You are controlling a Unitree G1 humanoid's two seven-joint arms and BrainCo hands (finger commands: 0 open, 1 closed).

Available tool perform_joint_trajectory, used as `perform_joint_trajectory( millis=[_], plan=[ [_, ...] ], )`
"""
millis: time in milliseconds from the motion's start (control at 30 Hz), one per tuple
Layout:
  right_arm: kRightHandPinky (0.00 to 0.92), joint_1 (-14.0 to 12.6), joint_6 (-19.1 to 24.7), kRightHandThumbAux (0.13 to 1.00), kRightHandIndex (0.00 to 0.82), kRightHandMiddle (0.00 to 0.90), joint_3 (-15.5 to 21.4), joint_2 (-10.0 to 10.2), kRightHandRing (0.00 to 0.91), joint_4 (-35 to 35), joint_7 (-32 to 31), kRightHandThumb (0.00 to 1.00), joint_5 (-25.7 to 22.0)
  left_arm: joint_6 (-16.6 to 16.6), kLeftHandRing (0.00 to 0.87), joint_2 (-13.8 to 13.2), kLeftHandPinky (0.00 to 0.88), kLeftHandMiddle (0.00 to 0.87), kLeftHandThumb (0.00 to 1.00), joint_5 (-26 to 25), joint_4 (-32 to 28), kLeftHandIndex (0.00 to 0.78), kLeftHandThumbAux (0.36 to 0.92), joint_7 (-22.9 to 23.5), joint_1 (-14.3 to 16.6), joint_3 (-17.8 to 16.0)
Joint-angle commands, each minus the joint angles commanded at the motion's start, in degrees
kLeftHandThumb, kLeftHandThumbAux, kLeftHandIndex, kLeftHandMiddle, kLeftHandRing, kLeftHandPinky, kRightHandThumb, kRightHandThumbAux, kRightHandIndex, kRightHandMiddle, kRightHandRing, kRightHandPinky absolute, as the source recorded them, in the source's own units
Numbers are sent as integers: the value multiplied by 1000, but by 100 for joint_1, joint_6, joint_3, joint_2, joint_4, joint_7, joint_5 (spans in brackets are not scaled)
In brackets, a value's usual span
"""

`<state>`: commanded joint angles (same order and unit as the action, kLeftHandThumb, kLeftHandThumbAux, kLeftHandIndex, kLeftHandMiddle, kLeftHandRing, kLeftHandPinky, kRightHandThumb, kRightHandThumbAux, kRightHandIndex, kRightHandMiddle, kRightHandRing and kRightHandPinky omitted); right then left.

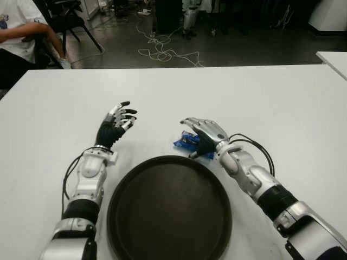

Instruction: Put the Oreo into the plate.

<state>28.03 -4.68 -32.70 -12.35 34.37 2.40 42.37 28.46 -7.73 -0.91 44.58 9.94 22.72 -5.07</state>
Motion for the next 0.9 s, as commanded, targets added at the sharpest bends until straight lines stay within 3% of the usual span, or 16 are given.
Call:
perform_joint_trajectory(
  millis=[133, 367, 467, 900],
  plan=[
    [273, 26, -85, 921, 239, 272, 24, -4, 271, 89, -46, 0, -79, -12, 325, 6, 304, 333, 273, -16, -5, 185, 687, 11, -4, -5],
    [217, 102, -112, 904, 183, 216, 111, 104, 219, 409, -118, 0, -226, -37, 323, 9, 302, 327, 293, -61, -42, 182, 665, 47, -22, -19],
    [229, 215, -239, 900, 189, 220, 101, 192, 220, 818, 34, 0, -258, -60, 320, 5, 298, 327, 284, -60, -59, 181, 671, 44, -24, -19],
    [318, 270, -554, 904, 257, 298, 65, 194, 291, 1090, 629, 90, -155, -81, 318, -8, 291, 329, 282, -70, -31, 186, 665, 74, -7, -31]
  ],
)
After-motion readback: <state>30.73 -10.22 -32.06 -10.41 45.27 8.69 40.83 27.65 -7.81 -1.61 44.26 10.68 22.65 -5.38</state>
